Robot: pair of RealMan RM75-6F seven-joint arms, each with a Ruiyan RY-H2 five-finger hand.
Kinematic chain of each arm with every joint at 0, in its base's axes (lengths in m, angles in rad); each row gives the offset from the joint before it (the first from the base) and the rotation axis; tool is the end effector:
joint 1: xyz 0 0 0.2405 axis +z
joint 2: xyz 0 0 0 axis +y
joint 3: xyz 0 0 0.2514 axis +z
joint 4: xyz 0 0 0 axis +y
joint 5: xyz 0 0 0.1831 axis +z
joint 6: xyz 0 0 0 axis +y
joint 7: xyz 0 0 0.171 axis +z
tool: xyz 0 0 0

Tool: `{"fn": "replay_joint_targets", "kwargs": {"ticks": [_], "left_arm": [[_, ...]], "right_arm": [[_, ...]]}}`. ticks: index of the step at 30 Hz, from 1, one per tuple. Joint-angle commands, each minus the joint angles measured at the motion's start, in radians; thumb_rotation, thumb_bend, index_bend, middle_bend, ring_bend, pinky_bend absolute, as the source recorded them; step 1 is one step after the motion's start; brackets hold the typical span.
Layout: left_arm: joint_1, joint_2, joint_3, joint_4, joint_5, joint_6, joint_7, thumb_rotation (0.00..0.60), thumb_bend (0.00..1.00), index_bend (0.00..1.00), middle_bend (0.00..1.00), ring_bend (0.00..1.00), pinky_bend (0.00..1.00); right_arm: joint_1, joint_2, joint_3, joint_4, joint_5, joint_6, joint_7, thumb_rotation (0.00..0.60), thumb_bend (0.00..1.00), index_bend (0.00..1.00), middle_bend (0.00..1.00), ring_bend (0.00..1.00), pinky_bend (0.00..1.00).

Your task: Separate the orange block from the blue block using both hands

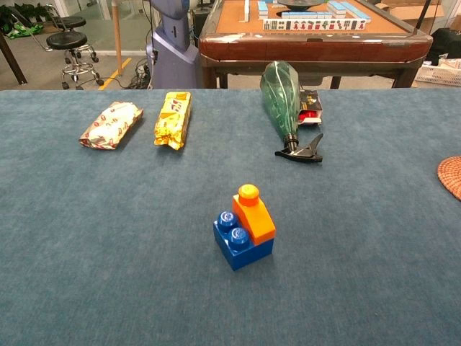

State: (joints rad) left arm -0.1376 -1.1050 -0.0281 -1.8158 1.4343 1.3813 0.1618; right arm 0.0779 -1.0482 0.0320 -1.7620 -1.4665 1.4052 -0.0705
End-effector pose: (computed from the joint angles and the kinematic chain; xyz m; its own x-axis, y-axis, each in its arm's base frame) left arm -0.2655 0.2107 0.1526 0.3670 0.1296 0.9212 0.9299 -0.0260 -0.3668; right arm -0.2860 -0.1973 0.1766 0.3824 -0.1101 0.9174 -0.9222 0.0167 0.3864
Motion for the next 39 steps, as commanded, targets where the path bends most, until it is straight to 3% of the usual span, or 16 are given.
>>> {"fn": "replay_joint_targets", "kwargs": {"ticks": [1, 4, 7, 13, 17, 21, 25, 39], "left_arm": [[-0.001, 0.007, 0.001, -0.008, 0.001, 0.000, 0.006, 0.600, 0.20, 0.15, 0.19, 0.15, 0.35], [0.001, 0.006, 0.004, -0.008, 0.001, 0.000, -0.002, 0.600, 0.20, 0.15, 0.19, 0.15, 0.35], [0.002, -0.005, 0.008, 0.004, -0.001, -0.003, -0.009, 0.600, 0.20, 0.15, 0.19, 0.15, 0.35], [0.002, -0.022, 0.017, 0.026, 0.000, -0.013, -0.012, 0.600, 0.20, 0.15, 0.19, 0.15, 0.35], [0.005, -0.029, 0.025, 0.032, 0.010, -0.009, -0.011, 0.600, 0.20, 0.15, 0.19, 0.15, 0.35], [0.008, -0.037, 0.034, 0.041, 0.013, -0.013, -0.013, 0.600, 0.20, 0.15, 0.19, 0.15, 0.35], [0.008, -0.046, 0.034, 0.049, 0.012, -0.015, -0.019, 0.600, 0.20, 0.15, 0.19, 0.15, 0.35], [0.004, -0.049, 0.036, 0.066, 0.019, -0.022, -0.039, 0.600, 0.20, 0.15, 0.19, 0.15, 0.35]], "right_arm": [[0.004, -0.004, 0.003, 0.003, 0.002, -0.005, 0.006, 0.600, 0.15, 0.35, 0.30, 0.40, 0.56], [0.015, -0.010, 0.012, -0.001, 0.000, -0.010, 0.012, 0.600, 0.15, 0.35, 0.31, 0.42, 0.56], [0.028, -0.032, 0.029, 0.000, -0.025, 0.008, 0.031, 0.600, 0.16, 0.35, 0.38, 0.52, 0.58], [0.085, -0.034, 0.059, -0.045, -0.044, -0.036, 0.042, 0.600, 0.16, 0.35, 0.69, 0.87, 0.83], [0.140, -0.023, 0.077, -0.098, -0.029, -0.109, 0.007, 0.600, 0.10, 0.35, 0.85, 0.99, 0.95], [0.204, -0.026, 0.100, -0.165, 0.025, -0.201, -0.036, 0.600, 0.00, 0.35, 0.94, 1.00, 1.00], [0.266, -0.042, 0.127, -0.206, 0.081, -0.273, -0.075, 0.600, 0.00, 0.35, 0.99, 1.00, 1.00], [0.460, -0.125, 0.183, -0.250, 0.232, -0.430, -0.228, 0.600, 0.00, 0.35, 1.00, 1.00, 1.00]]}}
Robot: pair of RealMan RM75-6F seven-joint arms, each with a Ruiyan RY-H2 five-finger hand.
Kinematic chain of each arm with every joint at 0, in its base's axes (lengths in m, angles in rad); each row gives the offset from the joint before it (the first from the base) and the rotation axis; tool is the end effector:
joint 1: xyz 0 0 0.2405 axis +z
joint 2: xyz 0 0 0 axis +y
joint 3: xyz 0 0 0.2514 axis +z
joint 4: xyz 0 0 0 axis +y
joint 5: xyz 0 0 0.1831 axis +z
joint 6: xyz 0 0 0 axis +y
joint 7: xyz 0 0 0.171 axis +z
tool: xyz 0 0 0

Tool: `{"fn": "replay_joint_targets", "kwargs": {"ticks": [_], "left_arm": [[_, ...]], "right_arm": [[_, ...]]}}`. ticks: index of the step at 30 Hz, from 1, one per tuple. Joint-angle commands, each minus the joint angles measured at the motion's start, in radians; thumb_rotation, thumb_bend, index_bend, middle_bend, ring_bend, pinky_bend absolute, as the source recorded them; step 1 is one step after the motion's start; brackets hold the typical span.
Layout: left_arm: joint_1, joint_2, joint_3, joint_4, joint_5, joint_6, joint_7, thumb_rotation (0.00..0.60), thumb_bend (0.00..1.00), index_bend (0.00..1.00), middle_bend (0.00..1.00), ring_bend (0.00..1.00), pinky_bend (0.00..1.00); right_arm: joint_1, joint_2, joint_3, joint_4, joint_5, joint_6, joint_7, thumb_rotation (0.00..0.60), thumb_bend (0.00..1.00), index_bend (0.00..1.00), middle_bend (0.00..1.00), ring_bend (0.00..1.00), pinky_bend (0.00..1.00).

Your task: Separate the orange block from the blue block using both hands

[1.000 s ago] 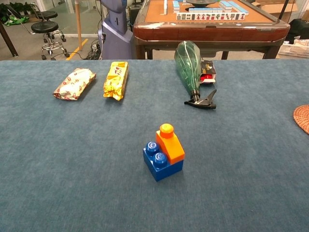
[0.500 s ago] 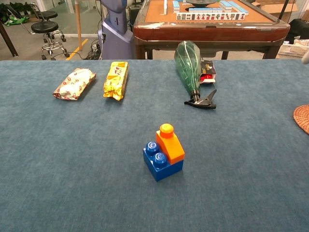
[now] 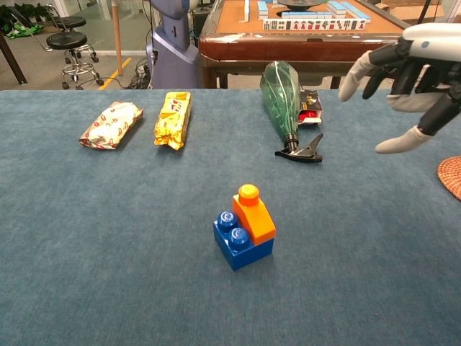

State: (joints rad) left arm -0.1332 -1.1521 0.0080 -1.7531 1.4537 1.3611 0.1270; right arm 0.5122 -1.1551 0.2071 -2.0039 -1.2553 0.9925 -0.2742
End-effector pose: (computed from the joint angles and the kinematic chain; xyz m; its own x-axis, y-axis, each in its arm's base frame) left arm -0.2759 0.2028 0.1335 0.3527 0.1824 0.9178 0.9352 -0.0343 -0.3525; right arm -0.1307 -0.2899 0.0956 0.3088 -0.3004 0.9025 -0.9069 -0.3791 0.1841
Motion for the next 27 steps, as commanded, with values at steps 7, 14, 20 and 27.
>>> {"fn": "replay_joint_targets", "kwargs": {"ticks": [7, 14, 20, 27], "left_arm": [[-0.002, -0.010, 0.000, 0.016, 0.002, -0.004, -0.015, 0.600, 0.20, 0.15, 0.19, 0.15, 0.35], [-0.001, -0.023, 0.003, 0.034, 0.007, -0.003, -0.030, 0.600, 0.20, 0.15, 0.19, 0.15, 0.35], [0.000, -0.030, 0.007, 0.049, 0.009, -0.007, -0.040, 0.600, 0.20, 0.15, 0.19, 0.15, 0.35], [0.002, -0.038, 0.009, 0.061, 0.010, -0.006, -0.050, 0.600, 0.20, 0.15, 0.19, 0.14, 0.35]], "right_arm": [[0.102, -0.044, 0.007, -0.026, 0.095, -0.068, -0.091, 0.600, 0.03, 0.46, 1.00, 1.00, 1.00], [0.193, -0.071, -0.012, -0.022, 0.221, -0.125, -0.176, 0.600, 0.13, 0.46, 1.00, 1.00, 1.00], [0.255, -0.118, -0.022, -0.005, 0.303, -0.113, -0.243, 0.600, 0.13, 0.46, 1.00, 1.00, 1.00], [0.315, -0.167, -0.031, 0.019, 0.370, -0.103, -0.274, 0.600, 0.13, 0.46, 1.00, 1.00, 1.00]]}}
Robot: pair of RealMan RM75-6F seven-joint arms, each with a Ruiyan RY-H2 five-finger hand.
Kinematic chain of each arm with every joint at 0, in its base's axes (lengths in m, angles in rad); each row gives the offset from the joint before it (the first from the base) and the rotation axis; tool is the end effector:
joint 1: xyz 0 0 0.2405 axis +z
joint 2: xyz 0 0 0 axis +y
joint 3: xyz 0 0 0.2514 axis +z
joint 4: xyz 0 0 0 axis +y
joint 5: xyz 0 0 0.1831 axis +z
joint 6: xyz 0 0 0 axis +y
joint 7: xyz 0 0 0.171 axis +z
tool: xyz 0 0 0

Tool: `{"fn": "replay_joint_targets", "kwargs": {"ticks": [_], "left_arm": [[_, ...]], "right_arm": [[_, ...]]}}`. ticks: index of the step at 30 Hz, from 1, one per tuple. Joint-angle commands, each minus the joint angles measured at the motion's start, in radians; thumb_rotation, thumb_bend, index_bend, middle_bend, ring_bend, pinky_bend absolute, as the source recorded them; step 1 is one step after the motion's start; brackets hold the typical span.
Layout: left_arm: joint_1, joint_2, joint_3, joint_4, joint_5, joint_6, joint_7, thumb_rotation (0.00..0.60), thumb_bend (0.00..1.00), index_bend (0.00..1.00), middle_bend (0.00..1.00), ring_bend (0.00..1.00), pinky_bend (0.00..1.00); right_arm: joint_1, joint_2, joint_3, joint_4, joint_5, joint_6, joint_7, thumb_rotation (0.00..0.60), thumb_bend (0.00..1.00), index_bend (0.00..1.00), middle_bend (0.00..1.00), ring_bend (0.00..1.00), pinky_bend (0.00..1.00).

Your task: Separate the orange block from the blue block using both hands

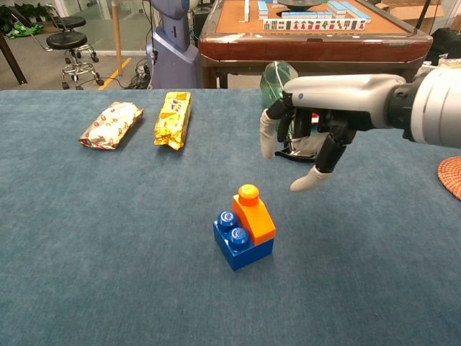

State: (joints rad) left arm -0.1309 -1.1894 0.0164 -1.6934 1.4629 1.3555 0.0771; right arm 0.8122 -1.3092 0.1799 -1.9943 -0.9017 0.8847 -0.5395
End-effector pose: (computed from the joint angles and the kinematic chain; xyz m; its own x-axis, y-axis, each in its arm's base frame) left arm -0.2841 0.2013 0.1239 0.3280 0.1948 0.9244 0.9441 -0.0317 -0.3283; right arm -0.0733 -0.3036 0.0273 0.4428 -0.4338 0.7847 -0.8449 -0.4947 0.2033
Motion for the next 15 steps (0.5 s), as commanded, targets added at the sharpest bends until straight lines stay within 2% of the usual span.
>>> {"fn": "replay_joint_targets", "kwargs": {"ticks": [1, 15], "left_arm": [[0.000, -0.001, 0.001, 0.001, 0.002, 0.000, -0.001, 0.600, 0.20, 0.15, 0.19, 0.14, 0.35], [0.000, 0.003, 0.003, 0.006, 0.004, -0.002, -0.010, 0.600, 0.20, 0.15, 0.19, 0.14, 0.35]], "right_arm": [[0.022, -0.018, -0.005, 0.014, 0.024, 0.005, -0.011, 0.600, 0.13, 0.46, 1.00, 1.00, 1.00], [0.137, -0.055, -0.024, 0.040, 0.161, 0.007, -0.070, 0.600, 0.14, 0.46, 1.00, 1.00, 1.00]]}}
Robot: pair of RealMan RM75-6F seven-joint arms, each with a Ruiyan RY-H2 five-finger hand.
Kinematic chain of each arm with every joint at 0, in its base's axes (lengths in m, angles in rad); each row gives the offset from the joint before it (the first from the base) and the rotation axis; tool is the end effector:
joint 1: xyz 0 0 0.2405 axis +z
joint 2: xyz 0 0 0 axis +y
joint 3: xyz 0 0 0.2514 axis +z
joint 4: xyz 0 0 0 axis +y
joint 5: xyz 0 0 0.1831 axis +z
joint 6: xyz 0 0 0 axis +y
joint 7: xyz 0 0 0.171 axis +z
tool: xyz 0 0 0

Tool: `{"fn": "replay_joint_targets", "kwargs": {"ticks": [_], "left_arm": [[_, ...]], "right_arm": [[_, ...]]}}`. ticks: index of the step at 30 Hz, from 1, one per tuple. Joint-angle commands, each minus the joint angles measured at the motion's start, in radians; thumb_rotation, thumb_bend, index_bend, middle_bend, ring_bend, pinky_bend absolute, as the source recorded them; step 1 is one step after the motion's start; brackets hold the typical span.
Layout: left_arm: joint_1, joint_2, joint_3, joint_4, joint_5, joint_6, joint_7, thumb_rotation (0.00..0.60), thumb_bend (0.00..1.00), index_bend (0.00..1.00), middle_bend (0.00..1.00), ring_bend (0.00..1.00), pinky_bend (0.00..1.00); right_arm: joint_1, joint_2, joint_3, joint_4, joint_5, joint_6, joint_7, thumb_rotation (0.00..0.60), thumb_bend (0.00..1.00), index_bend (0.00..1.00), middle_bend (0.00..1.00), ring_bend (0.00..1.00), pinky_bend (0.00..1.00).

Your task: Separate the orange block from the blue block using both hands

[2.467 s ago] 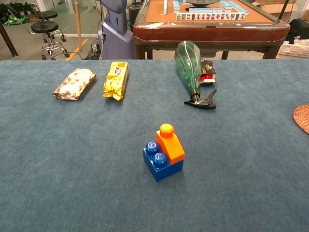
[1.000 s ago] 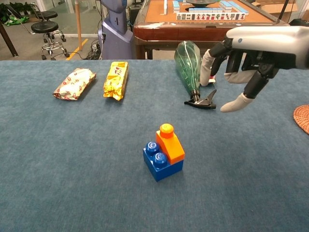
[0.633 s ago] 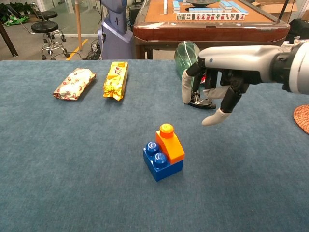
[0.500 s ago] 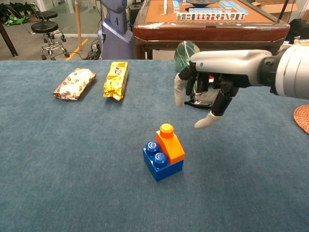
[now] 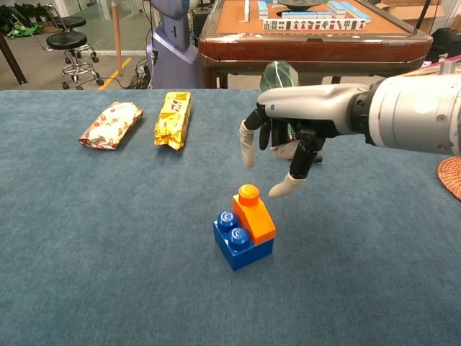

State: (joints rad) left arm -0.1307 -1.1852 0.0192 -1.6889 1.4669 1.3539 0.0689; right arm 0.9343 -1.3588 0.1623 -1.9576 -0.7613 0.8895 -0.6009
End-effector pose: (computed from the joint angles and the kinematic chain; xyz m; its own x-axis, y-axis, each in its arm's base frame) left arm -0.2852 0.2007 0.1246 0.3290 0.1981 0.9233 0.9437 -0.0336 -0.3291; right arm -0.0575 -0.3130 0.0087 0.4879 -0.4517 0.7469 -0.8279 -0.5107 0.2319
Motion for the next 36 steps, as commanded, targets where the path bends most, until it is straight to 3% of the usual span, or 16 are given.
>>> {"fn": "replay_joint_targets", "kwargs": {"ticks": [1, 12, 36], "left_arm": [[0.000, -0.002, 0.000, 0.003, 0.001, -0.001, -0.003, 0.600, 0.20, 0.15, 0.19, 0.14, 0.35], [0.004, -0.020, 0.007, 0.025, 0.002, -0.004, -0.018, 0.600, 0.20, 0.15, 0.19, 0.14, 0.35], [0.007, -0.029, 0.005, 0.039, 0.002, -0.001, -0.025, 0.600, 0.20, 0.15, 0.19, 0.14, 0.35]], "right_arm": [[0.021, -0.006, -0.010, 0.004, 0.031, 0.003, -0.011, 0.600, 0.14, 0.46, 1.00, 1.00, 1.00], [0.068, -0.023, -0.043, 0.024, 0.096, 0.018, -0.023, 0.600, 0.15, 0.46, 1.00, 1.00, 1.00], [0.132, -0.058, -0.053, 0.077, 0.129, -0.004, 0.025, 0.600, 0.18, 0.46, 1.00, 1.00, 1.00]]}}
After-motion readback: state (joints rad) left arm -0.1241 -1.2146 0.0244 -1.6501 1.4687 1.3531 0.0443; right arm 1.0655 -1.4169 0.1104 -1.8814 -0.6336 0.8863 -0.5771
